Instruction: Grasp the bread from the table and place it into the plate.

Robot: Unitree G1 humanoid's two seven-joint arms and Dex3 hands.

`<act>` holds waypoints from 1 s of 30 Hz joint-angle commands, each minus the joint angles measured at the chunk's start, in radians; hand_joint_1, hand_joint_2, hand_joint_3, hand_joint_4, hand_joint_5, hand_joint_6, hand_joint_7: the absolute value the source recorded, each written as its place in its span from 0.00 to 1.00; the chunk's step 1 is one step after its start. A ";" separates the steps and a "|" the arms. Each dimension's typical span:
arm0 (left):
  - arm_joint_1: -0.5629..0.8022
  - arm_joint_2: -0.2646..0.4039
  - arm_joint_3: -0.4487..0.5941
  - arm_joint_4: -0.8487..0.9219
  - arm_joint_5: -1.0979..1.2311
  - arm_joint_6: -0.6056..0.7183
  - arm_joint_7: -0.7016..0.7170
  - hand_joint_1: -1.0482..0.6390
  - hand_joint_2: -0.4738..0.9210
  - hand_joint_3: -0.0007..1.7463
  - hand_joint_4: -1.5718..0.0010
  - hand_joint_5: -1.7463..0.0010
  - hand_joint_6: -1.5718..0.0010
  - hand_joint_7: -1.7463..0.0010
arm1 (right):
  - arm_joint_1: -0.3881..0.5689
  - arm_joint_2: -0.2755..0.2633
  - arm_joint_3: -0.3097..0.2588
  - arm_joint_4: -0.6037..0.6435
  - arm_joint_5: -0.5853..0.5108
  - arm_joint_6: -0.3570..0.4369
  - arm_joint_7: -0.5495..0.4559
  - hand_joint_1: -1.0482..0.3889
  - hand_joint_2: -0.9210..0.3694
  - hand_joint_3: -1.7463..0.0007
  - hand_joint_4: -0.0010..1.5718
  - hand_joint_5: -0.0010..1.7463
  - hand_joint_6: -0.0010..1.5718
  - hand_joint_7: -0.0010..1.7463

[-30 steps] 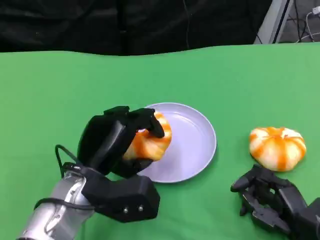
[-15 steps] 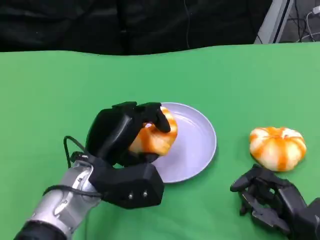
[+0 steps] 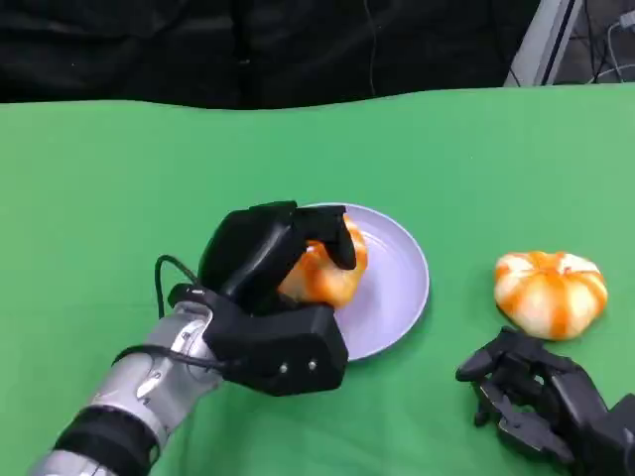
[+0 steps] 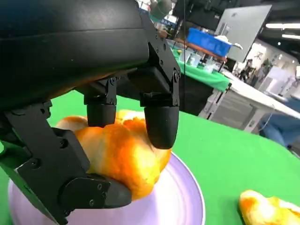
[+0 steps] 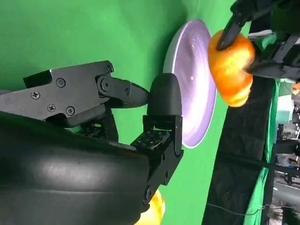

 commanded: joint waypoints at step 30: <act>-0.119 -0.009 -0.033 0.230 -0.054 -0.010 -0.132 0.17 1.00 0.24 0.75 1.00 0.71 1.00 | 0.005 -0.006 0.003 -0.009 -0.003 -0.006 -0.022 0.56 0.00 0.71 0.38 0.98 0.42 0.71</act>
